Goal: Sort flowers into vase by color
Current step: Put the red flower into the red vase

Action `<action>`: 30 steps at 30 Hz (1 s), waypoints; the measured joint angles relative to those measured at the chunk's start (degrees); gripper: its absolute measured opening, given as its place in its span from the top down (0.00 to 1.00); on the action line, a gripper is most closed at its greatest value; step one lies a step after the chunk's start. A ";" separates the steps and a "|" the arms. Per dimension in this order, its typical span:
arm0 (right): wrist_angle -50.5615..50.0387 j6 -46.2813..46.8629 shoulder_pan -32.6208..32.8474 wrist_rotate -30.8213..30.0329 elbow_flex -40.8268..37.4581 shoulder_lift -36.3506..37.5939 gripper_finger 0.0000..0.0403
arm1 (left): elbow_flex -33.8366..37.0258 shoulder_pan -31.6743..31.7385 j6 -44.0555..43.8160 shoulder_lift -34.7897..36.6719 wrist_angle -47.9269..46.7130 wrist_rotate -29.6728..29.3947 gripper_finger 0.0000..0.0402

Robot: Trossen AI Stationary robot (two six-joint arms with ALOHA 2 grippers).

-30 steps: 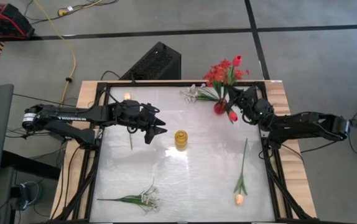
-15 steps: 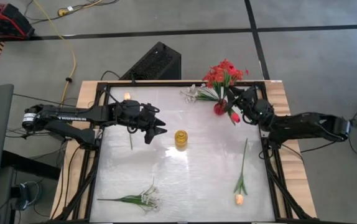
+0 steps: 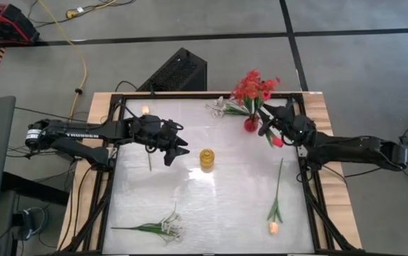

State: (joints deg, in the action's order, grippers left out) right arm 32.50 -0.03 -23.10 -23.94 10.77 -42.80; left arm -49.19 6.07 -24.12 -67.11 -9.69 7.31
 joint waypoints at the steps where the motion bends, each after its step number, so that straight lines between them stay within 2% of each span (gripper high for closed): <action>1: -3.51 0.00 0.24 -0.02 1.03 0.92 0.58 | 0.00 0.00 0.24 0.00 0.04 0.02 0.55; 8: -26.22 0.04 0.57 0.00 11.46 2.90 0.58 | 0.00 0.00 1.37 0.00 0.06 0.00 0.55; 15: -43.49 1.90 -1.05 0.12 22.55 1.51 0.58 | 0.00 0.02 1.85 0.00 0.15 -0.09 0.55; 21: -50.68 1.85 -2.18 1.50 26.86 -0.38 0.58 | 0.00 0.02 1.85 0.00 0.18 -0.35 0.55; 30: -56.57 12.24 -2.18 1.57 32.26 -5.41 0.58 | 0.00 0.02 1.53 0.00 0.19 -0.49 0.55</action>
State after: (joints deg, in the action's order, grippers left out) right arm -24.07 12.21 -25.28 -22.37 43.03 -48.21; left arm -49.19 6.09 -22.59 -67.11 -9.51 6.82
